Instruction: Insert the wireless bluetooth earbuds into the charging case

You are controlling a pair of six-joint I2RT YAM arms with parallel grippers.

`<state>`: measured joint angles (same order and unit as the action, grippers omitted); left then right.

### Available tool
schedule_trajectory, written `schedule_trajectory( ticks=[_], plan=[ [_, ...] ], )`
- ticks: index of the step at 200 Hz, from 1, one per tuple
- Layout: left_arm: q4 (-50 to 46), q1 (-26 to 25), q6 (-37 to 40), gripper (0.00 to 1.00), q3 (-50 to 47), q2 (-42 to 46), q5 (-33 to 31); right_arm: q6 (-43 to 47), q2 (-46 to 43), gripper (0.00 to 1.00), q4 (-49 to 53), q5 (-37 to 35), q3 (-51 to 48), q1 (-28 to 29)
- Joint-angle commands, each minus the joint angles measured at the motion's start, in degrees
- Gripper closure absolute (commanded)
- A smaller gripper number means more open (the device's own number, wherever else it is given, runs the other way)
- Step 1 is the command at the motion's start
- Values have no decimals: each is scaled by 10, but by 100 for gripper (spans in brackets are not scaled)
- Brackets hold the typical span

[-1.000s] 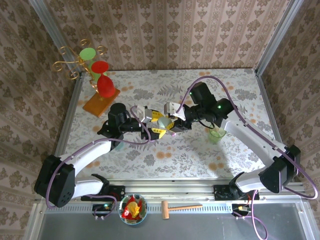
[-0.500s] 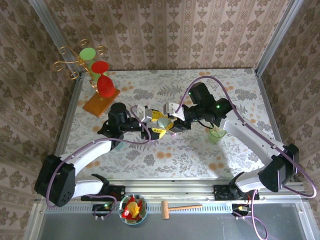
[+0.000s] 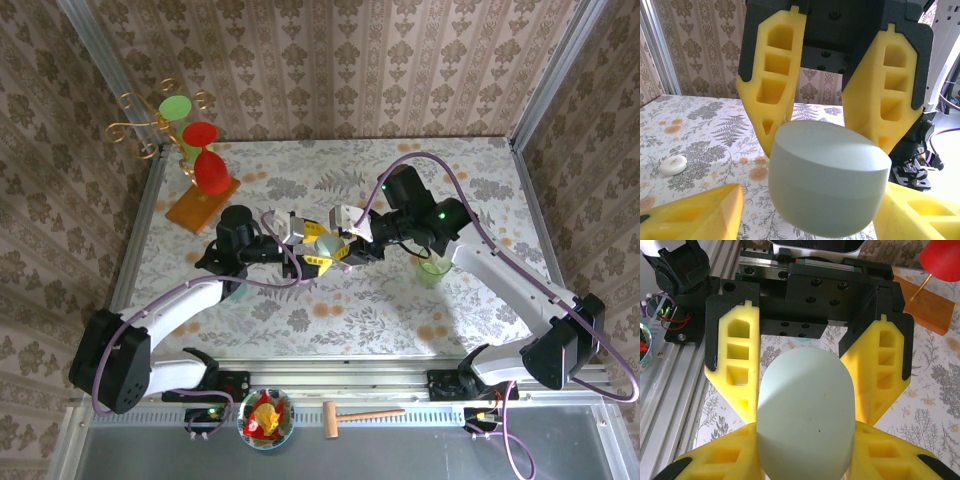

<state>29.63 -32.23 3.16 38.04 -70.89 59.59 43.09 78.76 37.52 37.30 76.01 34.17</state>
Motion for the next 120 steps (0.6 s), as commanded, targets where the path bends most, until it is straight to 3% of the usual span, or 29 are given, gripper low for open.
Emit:
schedule_trajectory(
  ticks=[1, 81, 120],
  plan=[
    [4, -3, -5, 33, 21, 1, 2, -2, 6, 68, 0, 4, 0, 2],
    [3, -4, -10, 34, 25, -3, 4, 2, 6, 68, 5, -1, 3, 3],
    [6, -4, -11, 30, 24, -4, 6, 2, 6, 68, 5, -8, 5, 2]
  ],
)
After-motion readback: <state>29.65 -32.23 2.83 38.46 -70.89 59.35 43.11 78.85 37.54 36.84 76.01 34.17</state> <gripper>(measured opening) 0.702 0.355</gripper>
